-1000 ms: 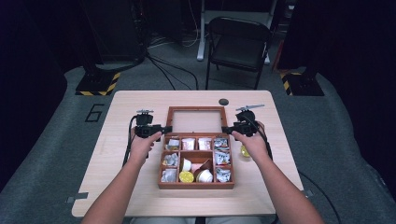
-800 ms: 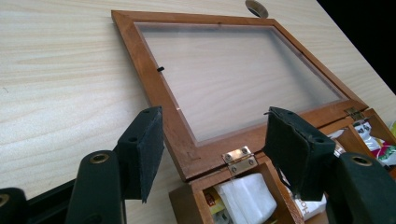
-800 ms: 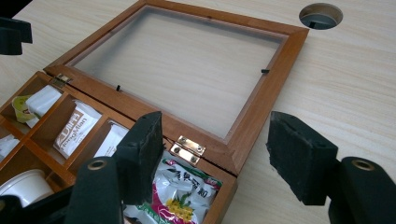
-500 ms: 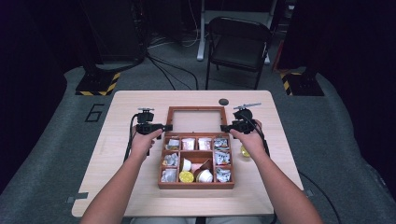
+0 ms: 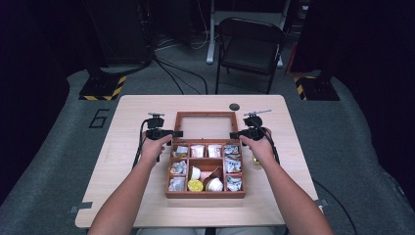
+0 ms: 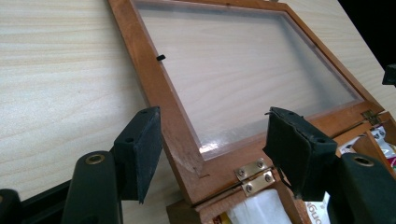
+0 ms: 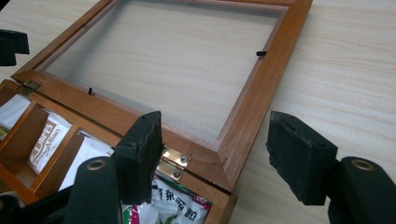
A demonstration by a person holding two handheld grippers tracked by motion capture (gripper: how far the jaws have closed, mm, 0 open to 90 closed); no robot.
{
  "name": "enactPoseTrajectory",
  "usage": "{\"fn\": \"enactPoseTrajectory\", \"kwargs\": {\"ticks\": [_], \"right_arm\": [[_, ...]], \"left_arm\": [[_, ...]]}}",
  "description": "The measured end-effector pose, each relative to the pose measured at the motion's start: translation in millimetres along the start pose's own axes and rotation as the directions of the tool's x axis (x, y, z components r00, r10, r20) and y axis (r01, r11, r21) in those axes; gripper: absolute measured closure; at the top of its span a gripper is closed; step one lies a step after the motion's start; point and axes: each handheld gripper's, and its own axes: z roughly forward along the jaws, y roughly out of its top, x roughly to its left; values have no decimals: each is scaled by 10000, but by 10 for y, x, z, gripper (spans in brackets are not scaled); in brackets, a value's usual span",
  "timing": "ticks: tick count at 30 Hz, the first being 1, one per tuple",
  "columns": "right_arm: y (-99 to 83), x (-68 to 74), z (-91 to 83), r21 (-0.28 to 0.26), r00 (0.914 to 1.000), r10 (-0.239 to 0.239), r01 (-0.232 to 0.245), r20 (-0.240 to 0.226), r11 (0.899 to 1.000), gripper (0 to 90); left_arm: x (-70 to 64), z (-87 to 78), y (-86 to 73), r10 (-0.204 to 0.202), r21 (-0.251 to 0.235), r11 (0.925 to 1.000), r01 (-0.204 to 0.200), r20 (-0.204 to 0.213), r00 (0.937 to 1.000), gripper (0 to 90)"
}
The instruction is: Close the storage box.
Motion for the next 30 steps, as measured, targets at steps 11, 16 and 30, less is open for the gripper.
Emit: {"fn": "enactPoseTrajectory", "kwargs": {"ticks": [11,16,30], "right_arm": [[4,-38,134,178,9990,435,-434,-61,9989,355],[1,-40,187,282,9984,555,-553,-52,9981,355],[0,-41,300,524,9971,746,-751,125,9958,317]], "left_arm": [[20,105,-15,-170,171,9997,170,33,9998,358],[34,138,-21,-196,156,9997,198,-110,9997,357],[12,237,-29,-250,390,9989,268,-464,9986,315]]}}
